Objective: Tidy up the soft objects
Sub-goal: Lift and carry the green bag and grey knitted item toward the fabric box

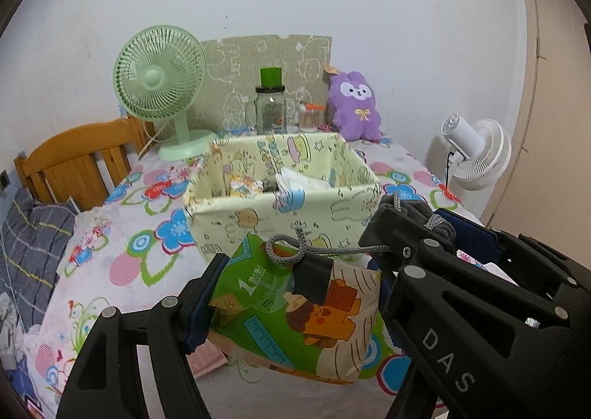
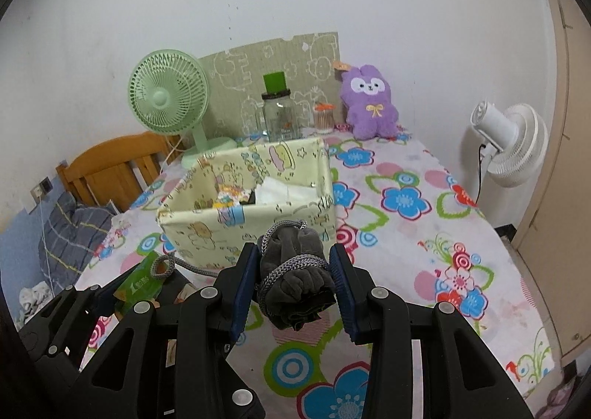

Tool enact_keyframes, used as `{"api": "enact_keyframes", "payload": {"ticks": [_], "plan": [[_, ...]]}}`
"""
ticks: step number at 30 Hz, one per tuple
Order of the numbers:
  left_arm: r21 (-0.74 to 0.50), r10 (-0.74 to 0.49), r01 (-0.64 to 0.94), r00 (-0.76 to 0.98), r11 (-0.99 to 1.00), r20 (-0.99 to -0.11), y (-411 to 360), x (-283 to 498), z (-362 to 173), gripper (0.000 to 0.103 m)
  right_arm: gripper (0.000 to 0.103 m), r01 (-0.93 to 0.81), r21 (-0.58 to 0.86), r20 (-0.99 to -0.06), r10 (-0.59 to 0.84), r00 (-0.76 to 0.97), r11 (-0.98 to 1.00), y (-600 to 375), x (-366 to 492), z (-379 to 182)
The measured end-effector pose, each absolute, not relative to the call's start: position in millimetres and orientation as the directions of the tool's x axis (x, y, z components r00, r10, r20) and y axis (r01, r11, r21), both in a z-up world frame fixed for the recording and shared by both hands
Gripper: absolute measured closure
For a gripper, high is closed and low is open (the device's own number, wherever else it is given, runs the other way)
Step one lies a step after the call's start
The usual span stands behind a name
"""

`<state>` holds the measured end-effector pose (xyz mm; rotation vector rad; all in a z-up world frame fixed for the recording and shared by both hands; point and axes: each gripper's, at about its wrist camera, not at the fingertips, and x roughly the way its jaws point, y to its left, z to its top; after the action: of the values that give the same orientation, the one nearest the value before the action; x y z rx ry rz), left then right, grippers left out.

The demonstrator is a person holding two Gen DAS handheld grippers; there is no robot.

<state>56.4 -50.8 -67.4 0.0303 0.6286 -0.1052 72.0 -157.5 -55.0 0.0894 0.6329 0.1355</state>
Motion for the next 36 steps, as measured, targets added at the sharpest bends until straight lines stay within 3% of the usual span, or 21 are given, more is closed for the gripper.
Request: {"api": "enact_keyframes", "payload": {"ticks": [36], "plan": [[0.015,-0.076,0.094,0.876,0.995,-0.477,-39,55,1,0.026,0.059,-0.142,0.121,-0.492,0.183,0.851,0.983,-143,77,16]]}}
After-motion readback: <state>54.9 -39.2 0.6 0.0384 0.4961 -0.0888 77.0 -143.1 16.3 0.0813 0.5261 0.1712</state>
